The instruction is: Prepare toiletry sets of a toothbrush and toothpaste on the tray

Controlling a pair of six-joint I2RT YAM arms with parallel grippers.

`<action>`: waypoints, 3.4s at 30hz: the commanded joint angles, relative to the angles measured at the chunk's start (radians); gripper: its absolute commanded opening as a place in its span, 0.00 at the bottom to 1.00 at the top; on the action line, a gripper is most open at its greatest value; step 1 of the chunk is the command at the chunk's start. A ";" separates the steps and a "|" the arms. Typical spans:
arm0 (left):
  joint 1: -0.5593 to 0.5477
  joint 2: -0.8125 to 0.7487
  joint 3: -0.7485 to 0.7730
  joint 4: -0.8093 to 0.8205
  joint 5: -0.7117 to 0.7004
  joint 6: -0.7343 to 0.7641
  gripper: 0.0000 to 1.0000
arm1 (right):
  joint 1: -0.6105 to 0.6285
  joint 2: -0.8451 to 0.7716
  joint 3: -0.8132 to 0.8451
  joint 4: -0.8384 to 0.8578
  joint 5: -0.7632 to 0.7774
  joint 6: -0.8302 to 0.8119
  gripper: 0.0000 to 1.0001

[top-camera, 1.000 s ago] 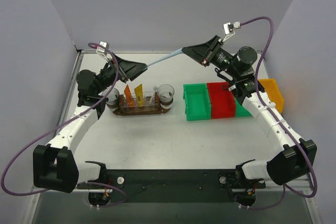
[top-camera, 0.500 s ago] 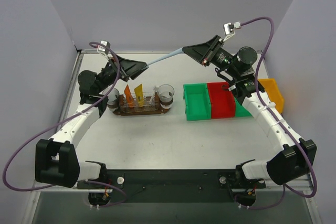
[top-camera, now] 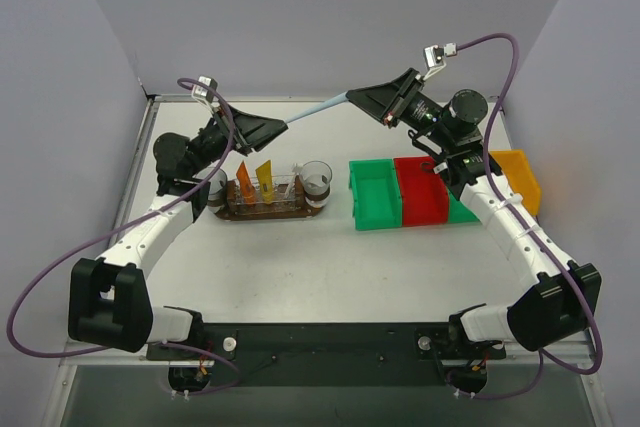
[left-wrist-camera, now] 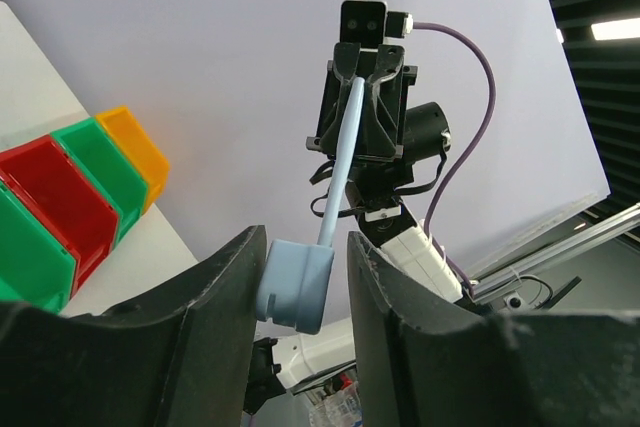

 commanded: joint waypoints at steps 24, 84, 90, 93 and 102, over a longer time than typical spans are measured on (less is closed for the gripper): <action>0.010 0.000 0.039 0.043 0.040 0.028 0.00 | -0.001 -0.011 -0.043 0.002 -0.003 -0.073 0.36; 0.249 0.070 0.395 -1.680 -0.040 1.518 0.00 | -0.239 0.046 0.023 -0.046 -0.043 -0.095 0.62; 0.249 0.075 0.373 -1.639 -0.034 1.479 0.00 | -0.238 0.074 0.037 -0.041 -0.044 -0.087 0.62; 0.248 0.070 0.361 -1.608 -0.026 1.458 0.00 | -0.238 0.083 0.040 -0.033 -0.043 -0.080 0.62; 0.249 0.084 0.353 -1.594 -0.017 1.452 0.00 | -0.239 0.115 0.058 -0.021 -0.043 -0.067 0.61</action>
